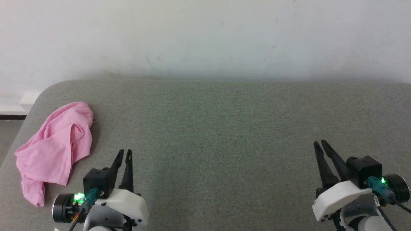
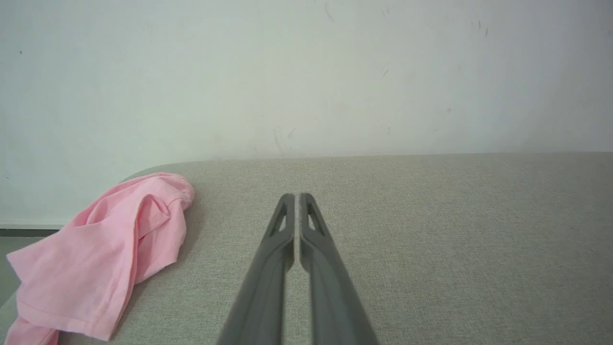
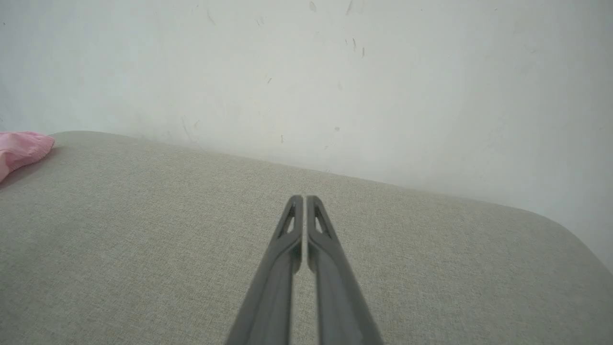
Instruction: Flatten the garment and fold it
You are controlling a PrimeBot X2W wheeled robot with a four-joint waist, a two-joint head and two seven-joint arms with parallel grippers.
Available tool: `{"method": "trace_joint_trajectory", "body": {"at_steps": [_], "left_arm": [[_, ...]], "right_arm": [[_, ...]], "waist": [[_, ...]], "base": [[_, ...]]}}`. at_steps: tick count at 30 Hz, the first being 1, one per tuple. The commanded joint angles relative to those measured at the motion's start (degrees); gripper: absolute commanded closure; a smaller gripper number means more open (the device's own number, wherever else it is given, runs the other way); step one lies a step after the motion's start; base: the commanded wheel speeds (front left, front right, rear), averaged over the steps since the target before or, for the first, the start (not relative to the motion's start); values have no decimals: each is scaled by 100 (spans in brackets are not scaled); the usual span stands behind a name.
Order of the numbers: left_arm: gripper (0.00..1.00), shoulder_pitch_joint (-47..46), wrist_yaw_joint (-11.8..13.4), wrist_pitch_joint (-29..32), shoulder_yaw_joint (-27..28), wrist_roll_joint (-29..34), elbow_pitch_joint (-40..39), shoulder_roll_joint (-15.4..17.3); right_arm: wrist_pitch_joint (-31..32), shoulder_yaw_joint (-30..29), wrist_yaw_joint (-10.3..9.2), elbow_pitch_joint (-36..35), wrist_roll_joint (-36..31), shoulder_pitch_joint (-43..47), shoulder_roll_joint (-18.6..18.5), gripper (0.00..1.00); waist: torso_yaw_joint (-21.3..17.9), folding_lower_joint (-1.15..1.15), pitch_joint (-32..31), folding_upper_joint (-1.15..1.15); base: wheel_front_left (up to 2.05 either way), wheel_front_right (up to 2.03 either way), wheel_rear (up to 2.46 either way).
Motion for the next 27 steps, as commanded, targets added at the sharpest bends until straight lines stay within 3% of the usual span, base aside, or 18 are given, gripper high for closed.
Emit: {"method": "trace_joint_trajectory", "body": {"at_steps": [1, 27], "left_arm": [[0, 1, 1, -3, -2, -1, 1, 0], [0, 102, 97, -290, -83, -127, -46, -6]], "right_arm": [[-2, 0, 0, 0, 2, 0, -1, 0], [-290, -13, -3, -28, 56, 44, 4, 0]], "waist": [[0, 0, 0, 0], [199, 0, -9, 0]], "base": [[0, 0, 0], [0, 0, 0]]}}
